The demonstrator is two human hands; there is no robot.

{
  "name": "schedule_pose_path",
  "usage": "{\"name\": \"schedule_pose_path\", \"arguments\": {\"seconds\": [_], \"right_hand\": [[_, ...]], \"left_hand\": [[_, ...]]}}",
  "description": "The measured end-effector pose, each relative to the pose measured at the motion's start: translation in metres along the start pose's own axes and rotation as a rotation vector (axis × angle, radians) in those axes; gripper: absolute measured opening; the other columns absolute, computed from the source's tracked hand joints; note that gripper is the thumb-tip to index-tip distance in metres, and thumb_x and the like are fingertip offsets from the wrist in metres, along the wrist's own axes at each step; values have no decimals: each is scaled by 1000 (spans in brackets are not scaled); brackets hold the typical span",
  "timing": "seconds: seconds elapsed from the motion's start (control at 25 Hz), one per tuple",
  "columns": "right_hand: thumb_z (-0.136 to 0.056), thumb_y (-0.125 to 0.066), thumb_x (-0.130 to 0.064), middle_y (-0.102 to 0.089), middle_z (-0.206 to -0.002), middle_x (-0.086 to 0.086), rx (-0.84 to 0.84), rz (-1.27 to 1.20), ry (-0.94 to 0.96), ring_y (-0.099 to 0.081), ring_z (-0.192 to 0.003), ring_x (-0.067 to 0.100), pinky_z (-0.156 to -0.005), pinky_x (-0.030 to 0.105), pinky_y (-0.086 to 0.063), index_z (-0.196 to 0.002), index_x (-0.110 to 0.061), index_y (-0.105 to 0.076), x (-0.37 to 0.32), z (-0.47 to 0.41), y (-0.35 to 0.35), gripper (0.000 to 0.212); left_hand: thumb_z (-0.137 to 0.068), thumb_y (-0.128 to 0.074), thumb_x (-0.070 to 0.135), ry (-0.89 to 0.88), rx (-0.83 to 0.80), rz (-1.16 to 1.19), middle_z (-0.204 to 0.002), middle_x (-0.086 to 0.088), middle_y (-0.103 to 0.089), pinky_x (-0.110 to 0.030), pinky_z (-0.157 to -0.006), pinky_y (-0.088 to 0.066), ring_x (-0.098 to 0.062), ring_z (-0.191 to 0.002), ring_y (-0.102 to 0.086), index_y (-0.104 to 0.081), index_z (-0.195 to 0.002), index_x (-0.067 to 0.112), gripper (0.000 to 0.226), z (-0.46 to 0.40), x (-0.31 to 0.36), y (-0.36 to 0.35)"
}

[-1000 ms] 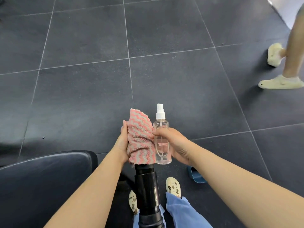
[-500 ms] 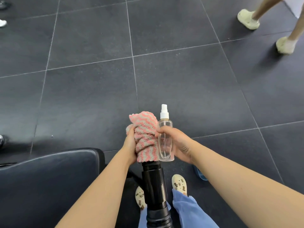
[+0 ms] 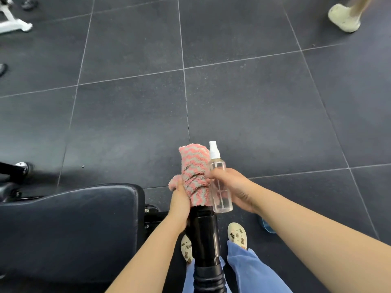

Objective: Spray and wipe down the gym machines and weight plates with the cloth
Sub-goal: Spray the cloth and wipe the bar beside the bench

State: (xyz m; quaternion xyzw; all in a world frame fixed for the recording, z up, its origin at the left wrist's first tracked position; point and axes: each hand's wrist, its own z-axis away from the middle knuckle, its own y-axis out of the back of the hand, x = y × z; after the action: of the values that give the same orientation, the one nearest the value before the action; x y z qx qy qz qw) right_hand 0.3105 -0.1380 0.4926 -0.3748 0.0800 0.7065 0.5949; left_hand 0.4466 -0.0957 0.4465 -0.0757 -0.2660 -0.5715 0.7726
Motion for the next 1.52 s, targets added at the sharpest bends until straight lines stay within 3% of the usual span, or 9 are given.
{"name": "schedule_pose_path", "arguments": {"seconds": [0.12,0.28,0.4,0.56,0.84,1.04,1.16,1.24,1.52], "right_hand": [[-85,-63,-20,-59,-87,8,50,17,7,-54,-83,21,-84,38,-48,-94,-9,-60,8,3,10,14],[-83,-64,-18,-60,-94,16,124,-121,34,-57,-82,25,-85,38,-48,-105,0,-61,8,1,22,28],[-87,-61,-19,-65,-99,24,105,-157,31,-65,-88,34,-90,43,-51,-108,2,-59,0,-2,23,30],[-87,-60,-16,-63,-78,6,160,-201,43,-61,-72,20,-74,36,-53,-102,-7,-58,-10,10,33,18],[-86,-63,-18,-46,-72,1,273,-167,94,-48,-70,16,-73,34,-47,-85,-13,-53,-5,38,65,11],[-86,-65,-18,-46,-76,4,320,-242,131,-50,-79,20,-74,36,-49,-88,-12,-50,-2,54,91,15],[-85,-66,-19,-50,-90,9,334,-248,141,-54,-89,22,-86,43,-52,-98,-10,-54,-4,62,95,20],[-80,-70,-21,-48,-92,10,313,-252,151,-53,-89,22,-79,37,-55,-100,-10,-53,-9,67,95,29],[-79,-69,-17,-42,-90,10,215,-199,167,-49,-89,24,-64,30,-55,-105,-11,-49,-27,63,74,33]], "left_hand": [[-100,-26,43,-301,196,-524,-86,-13,-63,-34,-71,-47,-29,-80,-59,-61,-106,2,54,9,7,17],[-94,-51,33,-626,167,-380,-89,-1,-58,-25,-70,-45,-20,-87,-57,-56,-101,10,25,22,50,-2],[-75,-70,27,-853,146,-801,-108,-10,-55,-33,-81,-48,-26,-99,-54,-48,-109,8,44,-2,81,-39],[-90,-46,33,-709,69,-1868,-118,-2,-60,-30,-76,-40,-24,-110,-56,-56,-112,18,29,-9,119,-65],[-94,-44,29,-489,-117,-2750,-137,2,-50,-22,-81,-46,-23,-126,-48,-46,-136,22,43,-42,84,-116],[-92,-36,40,-293,-558,-3264,-136,4,-49,-35,-80,-41,-23,-128,-45,-48,-135,23,48,-55,58,-124],[-80,-48,43,-388,-910,-3219,-129,5,-56,-32,-83,-41,-16,-123,-50,-60,-113,16,45,-69,26,-114],[-67,-53,40,-166,-945,-3044,-116,9,-64,-30,-94,-40,-6,-120,-52,-68,-91,24,32,-55,12,-111],[-92,-44,35,-862,-569,-2557,-105,-6,-64,-41,-98,-35,-28,-105,-55,-63,-95,15,28,45,43,-76]]}}
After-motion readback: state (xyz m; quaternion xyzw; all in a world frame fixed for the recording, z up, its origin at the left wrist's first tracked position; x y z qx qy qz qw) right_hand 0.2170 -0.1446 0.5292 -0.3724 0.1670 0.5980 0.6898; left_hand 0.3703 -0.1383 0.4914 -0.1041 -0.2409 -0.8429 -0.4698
